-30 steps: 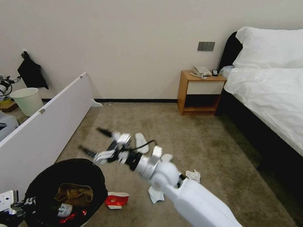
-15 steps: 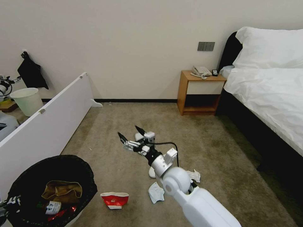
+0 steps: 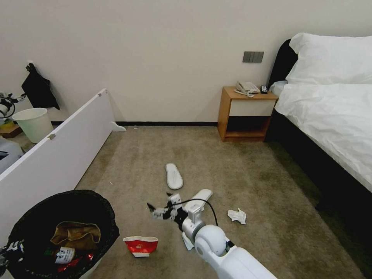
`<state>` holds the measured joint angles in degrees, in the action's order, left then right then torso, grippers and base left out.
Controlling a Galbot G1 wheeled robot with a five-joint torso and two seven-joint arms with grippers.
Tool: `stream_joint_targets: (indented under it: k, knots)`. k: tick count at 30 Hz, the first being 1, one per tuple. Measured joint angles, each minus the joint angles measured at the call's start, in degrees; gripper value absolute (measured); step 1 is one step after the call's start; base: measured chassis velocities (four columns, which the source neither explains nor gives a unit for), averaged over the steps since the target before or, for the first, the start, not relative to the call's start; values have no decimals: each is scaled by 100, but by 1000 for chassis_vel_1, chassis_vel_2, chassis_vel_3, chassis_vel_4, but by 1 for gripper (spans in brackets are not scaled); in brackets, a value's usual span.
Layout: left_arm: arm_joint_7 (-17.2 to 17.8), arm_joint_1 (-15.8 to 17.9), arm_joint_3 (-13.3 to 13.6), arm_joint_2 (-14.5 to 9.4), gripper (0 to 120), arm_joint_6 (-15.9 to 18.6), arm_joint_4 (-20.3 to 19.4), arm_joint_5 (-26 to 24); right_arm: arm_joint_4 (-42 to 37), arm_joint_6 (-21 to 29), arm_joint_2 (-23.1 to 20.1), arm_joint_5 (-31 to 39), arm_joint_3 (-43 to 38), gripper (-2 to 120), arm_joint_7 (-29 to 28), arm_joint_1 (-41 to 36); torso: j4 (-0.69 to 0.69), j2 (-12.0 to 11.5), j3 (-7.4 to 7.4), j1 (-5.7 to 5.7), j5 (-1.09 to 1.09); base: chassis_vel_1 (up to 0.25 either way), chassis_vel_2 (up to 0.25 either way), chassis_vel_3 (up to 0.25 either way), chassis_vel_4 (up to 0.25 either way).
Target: Pick up the trash bin, then pick up the garbage from the floor and place it into the trash bin.
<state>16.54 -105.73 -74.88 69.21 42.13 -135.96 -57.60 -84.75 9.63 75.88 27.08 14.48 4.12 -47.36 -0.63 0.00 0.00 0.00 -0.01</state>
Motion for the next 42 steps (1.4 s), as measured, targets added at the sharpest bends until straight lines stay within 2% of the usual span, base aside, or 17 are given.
stream_joint_targets:
  k: [9,13,28,42]
  knots:
    - [5,5,10,7,3,0,-54,-10,612,102,115,-84,230,100,1006,74,1,0,0,0,0,0,0,0,0]
    - [6,-18,-1,6,3,0,-68,-9,823,112,123,-268,265,100,1244,76,0,0,0,0,0,0,0,0,0]
    - [4,-40,-23,14,3,0,-101,-11,1450,115,36,-841,230,100,1451,100,0,0,0,0,1,0,0,0,0]
    - [17,-38,-17,43,3,0,-148,0,2483,51,333,-1044,278,100,1811,631,0,0,0,0,1,0,0,0,0]
